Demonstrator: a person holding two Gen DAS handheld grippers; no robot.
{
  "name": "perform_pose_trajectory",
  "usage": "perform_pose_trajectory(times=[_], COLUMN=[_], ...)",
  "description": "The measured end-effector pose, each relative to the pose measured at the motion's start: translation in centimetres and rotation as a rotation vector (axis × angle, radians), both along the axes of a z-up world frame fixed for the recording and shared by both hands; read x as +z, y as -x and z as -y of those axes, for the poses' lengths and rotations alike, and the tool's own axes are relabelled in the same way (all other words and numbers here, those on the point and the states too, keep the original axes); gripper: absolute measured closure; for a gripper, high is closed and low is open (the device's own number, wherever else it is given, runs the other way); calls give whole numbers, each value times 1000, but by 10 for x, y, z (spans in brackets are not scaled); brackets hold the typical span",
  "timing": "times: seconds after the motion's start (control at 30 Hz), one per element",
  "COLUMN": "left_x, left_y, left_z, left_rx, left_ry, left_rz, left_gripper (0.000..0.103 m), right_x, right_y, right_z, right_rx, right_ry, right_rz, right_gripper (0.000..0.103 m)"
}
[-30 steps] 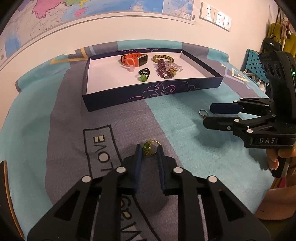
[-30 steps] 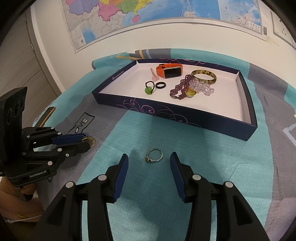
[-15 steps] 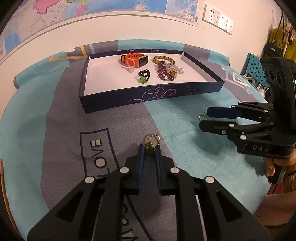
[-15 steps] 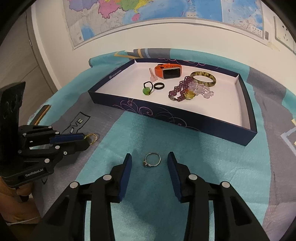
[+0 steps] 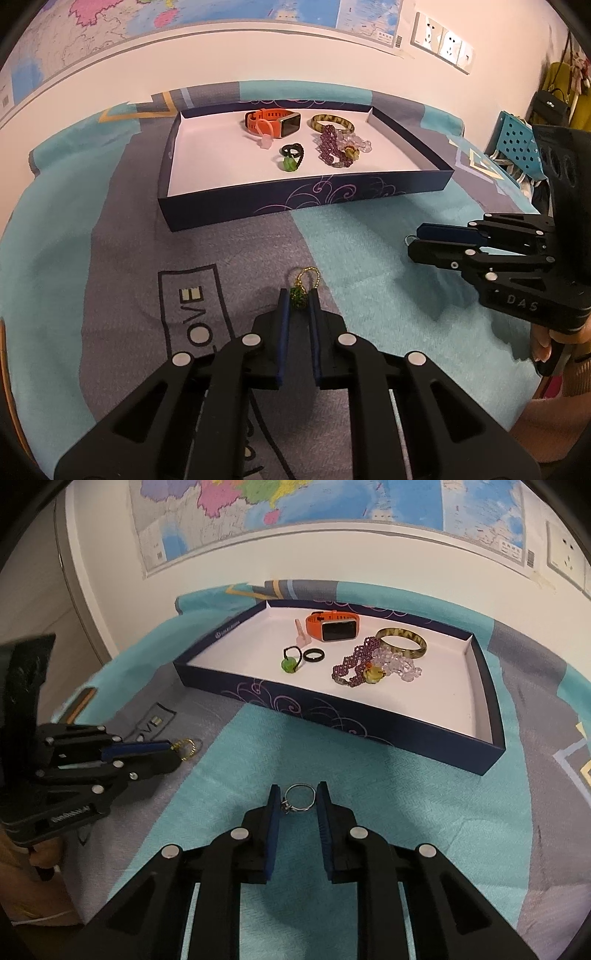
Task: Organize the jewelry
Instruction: 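Grasp the gold green-stone ring with the left tool while the right tool grasps the silver ring, then lift the gold ring and silver ring toward the navy box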
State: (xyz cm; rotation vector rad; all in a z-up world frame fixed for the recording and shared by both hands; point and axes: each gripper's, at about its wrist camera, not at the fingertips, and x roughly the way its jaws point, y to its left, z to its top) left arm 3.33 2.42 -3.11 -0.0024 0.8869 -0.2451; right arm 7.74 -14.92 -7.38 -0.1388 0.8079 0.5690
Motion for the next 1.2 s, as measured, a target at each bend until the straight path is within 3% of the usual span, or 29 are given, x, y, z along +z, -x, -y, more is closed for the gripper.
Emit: perform_pose_trajectory(times=[1.2], left_x=[24], left_y=[2], left_z=[4], left_rx=[-14], left_ry=[56], left_rz=[59], left_gripper=[93], right_x=[21], right_y=[1], right_z=[14], right_rx=[-12], right_ry=[-62], right_rz=[40], right_gripper=[85])
